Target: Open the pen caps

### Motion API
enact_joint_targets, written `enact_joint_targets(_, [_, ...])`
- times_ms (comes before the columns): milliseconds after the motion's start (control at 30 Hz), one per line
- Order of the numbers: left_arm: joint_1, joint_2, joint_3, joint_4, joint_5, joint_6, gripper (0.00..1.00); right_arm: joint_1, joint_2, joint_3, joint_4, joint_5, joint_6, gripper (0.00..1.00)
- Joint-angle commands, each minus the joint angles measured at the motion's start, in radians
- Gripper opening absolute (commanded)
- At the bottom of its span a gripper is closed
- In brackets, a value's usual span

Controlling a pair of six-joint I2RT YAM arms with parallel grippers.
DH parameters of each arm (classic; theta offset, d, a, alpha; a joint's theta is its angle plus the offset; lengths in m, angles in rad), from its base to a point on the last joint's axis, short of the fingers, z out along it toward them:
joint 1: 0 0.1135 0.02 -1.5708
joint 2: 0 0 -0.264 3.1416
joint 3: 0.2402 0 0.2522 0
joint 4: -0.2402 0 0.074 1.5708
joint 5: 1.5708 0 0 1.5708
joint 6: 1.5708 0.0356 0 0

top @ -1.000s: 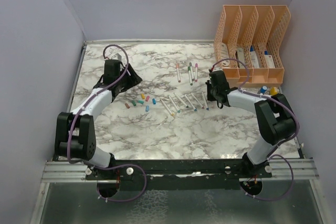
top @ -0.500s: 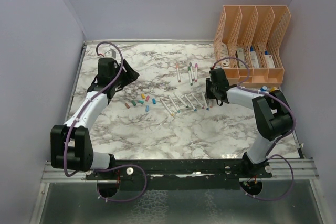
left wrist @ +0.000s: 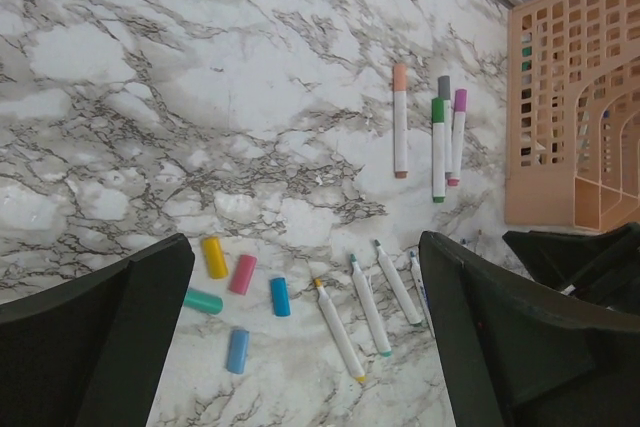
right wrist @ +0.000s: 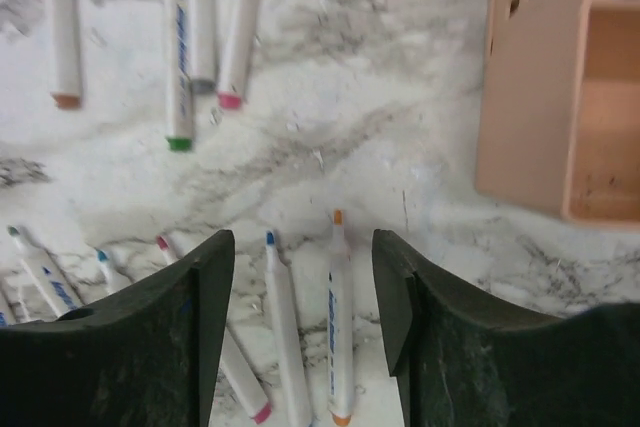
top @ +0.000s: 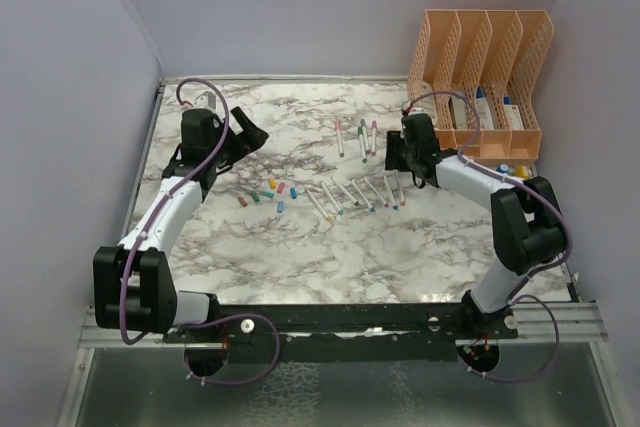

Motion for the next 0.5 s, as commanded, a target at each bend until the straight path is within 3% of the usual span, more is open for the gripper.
enact_joint_targets(0, [0.007, -0.029, -0.018, 0.056, 0.071, -0.03, 0.99, -0.006, -0.013, 0.12, 0.027, -0.046, -0.05, 0.62])
enact_joint_targets(133, [0.007, -0.05, -0.054, 0.113, 0.119, -0.054, 0.99, -0.003, 0.072, 0.234, 0.015, -0.131, -0.067, 0.74])
enact_joint_targets(267, [0.007, -0.063, -0.079, 0.135, 0.147, -0.063, 0.99, 0.027, 0.207, 0.386, -0.028, -0.183, -0.099, 0.77])
enact_joint_targets(467, [0.007, -0.067, -0.103, 0.143, 0.167, -0.064, 0.99, 0.098, 0.392, 0.602, -0.098, -0.141, -0.122, 0.79])
